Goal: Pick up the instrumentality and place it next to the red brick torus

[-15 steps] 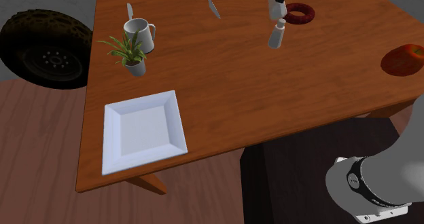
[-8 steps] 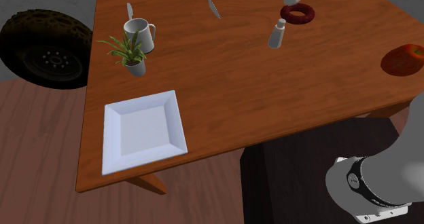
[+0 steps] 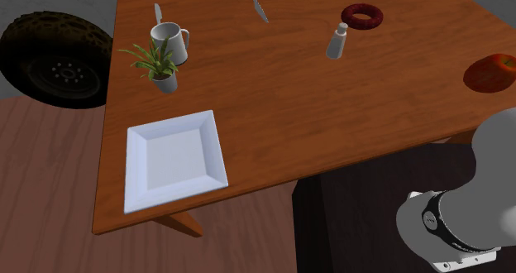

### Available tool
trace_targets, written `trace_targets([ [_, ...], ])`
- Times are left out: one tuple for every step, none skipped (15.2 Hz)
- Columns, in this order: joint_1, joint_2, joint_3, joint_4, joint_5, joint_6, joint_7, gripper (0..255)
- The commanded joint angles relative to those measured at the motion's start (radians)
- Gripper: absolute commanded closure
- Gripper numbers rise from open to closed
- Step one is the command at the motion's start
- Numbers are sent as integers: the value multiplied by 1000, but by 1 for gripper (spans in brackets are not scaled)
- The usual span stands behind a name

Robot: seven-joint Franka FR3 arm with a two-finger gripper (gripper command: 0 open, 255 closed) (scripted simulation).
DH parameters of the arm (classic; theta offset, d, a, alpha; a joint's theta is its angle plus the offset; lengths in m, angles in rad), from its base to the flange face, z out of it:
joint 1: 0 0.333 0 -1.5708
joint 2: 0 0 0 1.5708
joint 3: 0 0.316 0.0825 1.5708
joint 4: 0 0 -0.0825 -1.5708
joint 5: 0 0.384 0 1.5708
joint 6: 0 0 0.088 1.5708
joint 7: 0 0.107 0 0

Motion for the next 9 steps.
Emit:
trace_targets([
  [79, -106, -56, 85, -112, -27, 37, 255],
  [127, -166, -95, 148, -162, -52, 45, 255],
  [129, -165, -100, 136, -161, -39, 43, 255],
  [128, -166, -102, 124, -162, -26, 42, 255],
  [127, -168, -103, 112, -164, -13, 42, 255],
  [127, -170, -105, 100, -166, -1, 42, 255],
  [127, -173, -107, 89, -169, 12, 42, 255],
  [127, -176, -109, 78, -171, 24, 43, 255],
  [128, -179, -112, 67, -174, 36, 43, 255],
])
